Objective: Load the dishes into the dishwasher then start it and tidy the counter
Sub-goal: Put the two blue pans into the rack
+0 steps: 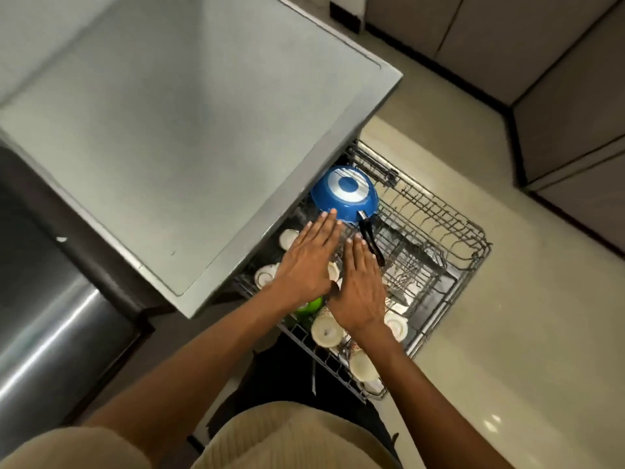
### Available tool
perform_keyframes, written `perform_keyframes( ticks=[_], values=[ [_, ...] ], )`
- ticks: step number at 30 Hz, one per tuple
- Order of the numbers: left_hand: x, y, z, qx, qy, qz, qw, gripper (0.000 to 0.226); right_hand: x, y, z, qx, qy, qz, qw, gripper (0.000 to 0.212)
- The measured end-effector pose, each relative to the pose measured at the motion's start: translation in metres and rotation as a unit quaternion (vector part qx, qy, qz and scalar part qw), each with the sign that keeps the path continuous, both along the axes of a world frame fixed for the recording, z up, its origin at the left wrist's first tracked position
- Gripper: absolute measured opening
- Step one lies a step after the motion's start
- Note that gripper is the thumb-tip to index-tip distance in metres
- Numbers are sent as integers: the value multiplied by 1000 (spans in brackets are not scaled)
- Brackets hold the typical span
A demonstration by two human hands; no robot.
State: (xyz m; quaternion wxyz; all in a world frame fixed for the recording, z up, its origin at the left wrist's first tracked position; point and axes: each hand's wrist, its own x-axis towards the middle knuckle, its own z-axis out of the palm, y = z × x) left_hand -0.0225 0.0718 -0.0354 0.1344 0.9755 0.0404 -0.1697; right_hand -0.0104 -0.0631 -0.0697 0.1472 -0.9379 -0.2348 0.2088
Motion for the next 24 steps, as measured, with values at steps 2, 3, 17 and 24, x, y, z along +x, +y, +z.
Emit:
perform_keyframes(
  ticks=[2, 3, 17, 24],
  values=[
    [-20, 2, 19, -11, -26, 29, 999, 95, -11, 4, 16, 22, -29, 19, 999, 88],
    [-32, 3, 28, -19, -35, 43, 998, 94, -18, 6, 24, 33, -49, 29, 998, 85],
    [-194, 102, 99, -20, -192, 262, 945, 89, -102, 122, 119, 101, -98, 282, 949, 102],
    [-310, 175, 110, -3, -223, 342, 913, 88, -199, 234, 137, 141, -105, 355, 918, 92]
  ],
)
